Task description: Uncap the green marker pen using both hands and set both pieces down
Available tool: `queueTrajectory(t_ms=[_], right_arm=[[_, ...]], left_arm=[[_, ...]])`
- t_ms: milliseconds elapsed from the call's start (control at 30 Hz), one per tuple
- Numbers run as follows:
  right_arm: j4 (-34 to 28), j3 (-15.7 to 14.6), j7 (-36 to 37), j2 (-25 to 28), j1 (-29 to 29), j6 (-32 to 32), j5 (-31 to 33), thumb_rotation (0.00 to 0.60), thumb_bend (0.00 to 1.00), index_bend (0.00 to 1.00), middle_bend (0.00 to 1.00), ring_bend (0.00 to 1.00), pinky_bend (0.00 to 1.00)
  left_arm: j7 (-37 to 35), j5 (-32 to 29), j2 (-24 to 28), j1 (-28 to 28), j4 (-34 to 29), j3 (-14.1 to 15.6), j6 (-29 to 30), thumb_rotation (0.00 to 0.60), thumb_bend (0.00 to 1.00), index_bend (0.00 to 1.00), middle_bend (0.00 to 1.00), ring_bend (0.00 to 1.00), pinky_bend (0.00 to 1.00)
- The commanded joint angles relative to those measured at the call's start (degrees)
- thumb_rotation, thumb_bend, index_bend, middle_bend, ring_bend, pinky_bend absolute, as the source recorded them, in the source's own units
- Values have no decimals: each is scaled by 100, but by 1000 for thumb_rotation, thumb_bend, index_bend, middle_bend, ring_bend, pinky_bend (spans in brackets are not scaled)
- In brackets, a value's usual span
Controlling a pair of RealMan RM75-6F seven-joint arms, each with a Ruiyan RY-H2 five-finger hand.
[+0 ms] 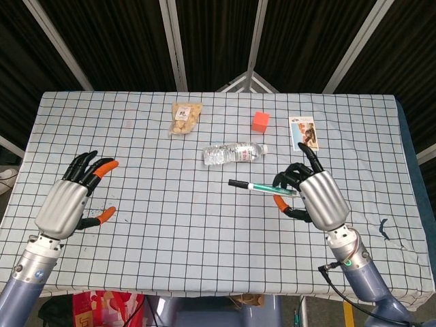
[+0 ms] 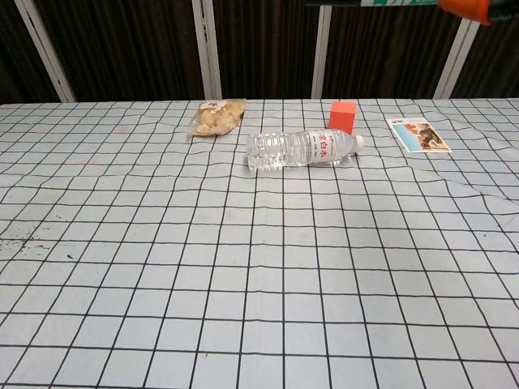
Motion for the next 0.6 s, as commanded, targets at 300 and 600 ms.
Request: queueTrajectory(t_ms=[300, 600], right_arm=[[-25, 206, -341, -402, 443, -301, 331, 600, 644, 814, 680, 411, 42], [-58, 256, -690, -673, 756, -556, 677, 600, 651, 814, 687, 417, 42]], left_arm=[[561, -972, -455, -771, -230, -539, -417, 600, 335, 276, 224, 0, 0], [1617, -1964, -611, -1364, -520, -844, -355, 600, 335, 305, 258, 0, 0]])
